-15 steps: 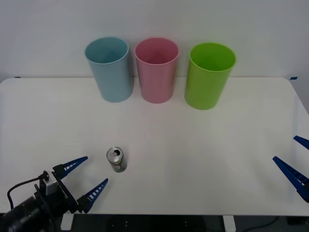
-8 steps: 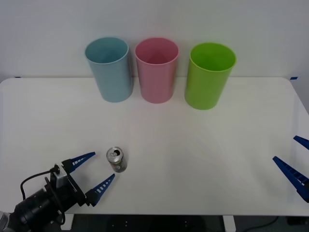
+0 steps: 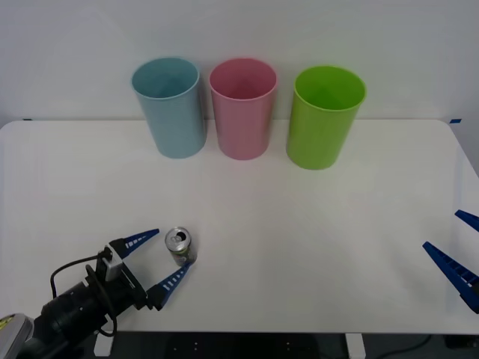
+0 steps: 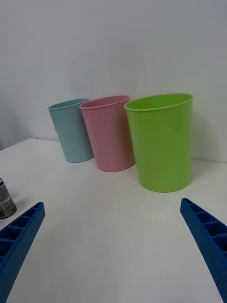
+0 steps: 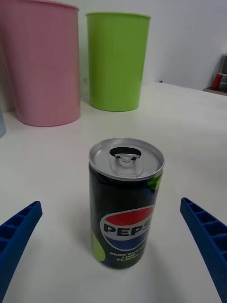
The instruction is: Grasp the object on the table and drop it into the matching bin: aluminum can to the light blue bin, PET bottle to the pink bin.
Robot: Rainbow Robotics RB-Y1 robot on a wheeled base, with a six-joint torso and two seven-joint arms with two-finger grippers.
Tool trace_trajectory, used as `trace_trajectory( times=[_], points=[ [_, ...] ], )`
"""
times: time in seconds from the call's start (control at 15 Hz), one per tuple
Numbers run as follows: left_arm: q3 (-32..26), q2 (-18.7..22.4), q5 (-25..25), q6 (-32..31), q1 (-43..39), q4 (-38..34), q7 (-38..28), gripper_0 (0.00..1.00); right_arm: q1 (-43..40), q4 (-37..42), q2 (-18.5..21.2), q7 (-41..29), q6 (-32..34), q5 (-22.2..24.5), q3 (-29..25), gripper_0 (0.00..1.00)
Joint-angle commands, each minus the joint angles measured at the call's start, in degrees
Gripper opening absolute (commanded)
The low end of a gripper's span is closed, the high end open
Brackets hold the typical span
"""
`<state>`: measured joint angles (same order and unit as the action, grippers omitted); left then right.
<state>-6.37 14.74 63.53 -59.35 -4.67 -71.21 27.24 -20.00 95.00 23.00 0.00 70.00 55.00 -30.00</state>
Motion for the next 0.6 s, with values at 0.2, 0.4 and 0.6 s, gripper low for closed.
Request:
trace_trajectory(
  times=[0.2, 0.4, 0.6],
  points=[
    [1.5, -1.3, 0.1, 2.0, 0.8, 0.0, 0.0, 1.0, 0.0, 0.0, 0.0, 0.0, 0.0, 0.0, 0.0, 1.0],
    [2.7, -1.4, 0.1, 3.4, 1.4, 0.0, 0.1, 1.0, 0.0, 0.0, 0.0, 0.0, 0.0, 0.0, 0.0, 1.0],
    [3.5, -1.6, 0.2, 4.4, 2.0, 0.0, 0.2, 1.0, 0.0, 0.0, 0.0, 0.0, 0.0, 0.0, 0.0, 1.0]
  ],
)
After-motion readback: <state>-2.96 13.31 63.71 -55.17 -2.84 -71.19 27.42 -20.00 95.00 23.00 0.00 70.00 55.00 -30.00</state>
